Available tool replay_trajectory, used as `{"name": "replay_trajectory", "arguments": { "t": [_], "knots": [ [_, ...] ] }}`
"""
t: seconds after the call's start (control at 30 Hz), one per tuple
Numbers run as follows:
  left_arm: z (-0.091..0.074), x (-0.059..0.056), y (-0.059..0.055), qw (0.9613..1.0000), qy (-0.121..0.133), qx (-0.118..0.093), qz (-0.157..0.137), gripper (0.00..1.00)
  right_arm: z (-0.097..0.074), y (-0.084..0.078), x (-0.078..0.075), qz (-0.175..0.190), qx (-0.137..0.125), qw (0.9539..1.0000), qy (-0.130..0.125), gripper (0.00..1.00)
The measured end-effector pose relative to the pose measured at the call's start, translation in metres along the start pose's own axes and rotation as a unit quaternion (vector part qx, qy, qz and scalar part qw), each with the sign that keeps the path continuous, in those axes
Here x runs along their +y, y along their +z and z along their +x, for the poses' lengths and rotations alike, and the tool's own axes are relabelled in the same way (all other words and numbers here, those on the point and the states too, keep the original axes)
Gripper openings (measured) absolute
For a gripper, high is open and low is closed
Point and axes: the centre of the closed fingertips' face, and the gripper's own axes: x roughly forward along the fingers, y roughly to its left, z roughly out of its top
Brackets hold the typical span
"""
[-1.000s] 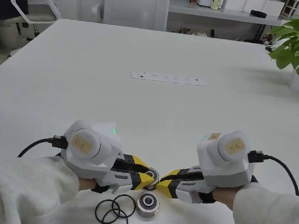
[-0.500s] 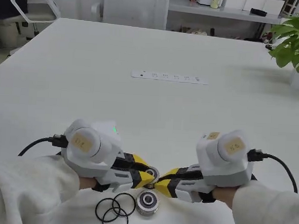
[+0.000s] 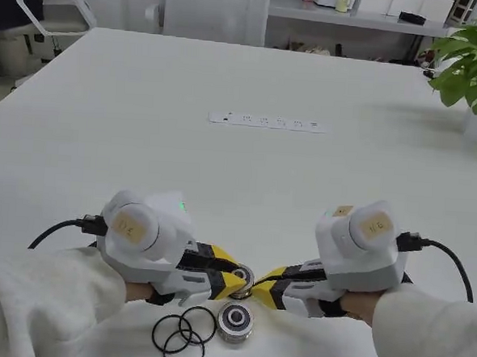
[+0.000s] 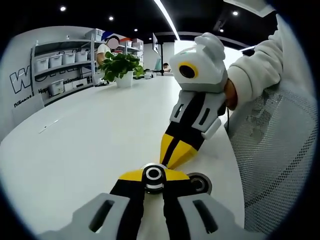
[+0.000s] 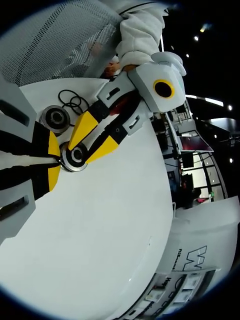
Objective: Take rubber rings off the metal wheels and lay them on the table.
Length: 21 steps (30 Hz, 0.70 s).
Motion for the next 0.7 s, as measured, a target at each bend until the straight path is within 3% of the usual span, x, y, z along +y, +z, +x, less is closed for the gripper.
{"name": "replay_trajectory", "arguments": {
  "t": [0.47, 0.6, 0.7],
  "knots": [
    [0.0, 0.0, 0.0, 1.0, -0.001, -0.001, 0.001, 0.08, 0.001, -0.002, -0.003, -0.006, 0.001, 0.9999, -0.014, 0.0],
    [0.0, -0.001, 0.0, 1.0, -0.004, -0.001, 0.001, 0.07, -0.001, -0.001, -0.01, 0.017, -0.001, 0.9995, -0.025, 0.0],
    [0.001, -0.001, 0.0, 1.0, -0.003, -0.001, 0.003, 0.07, -0.003, 0.0, -0.011, 0.058, -0.004, 0.998, -0.026, 0.0]
  ]
}}
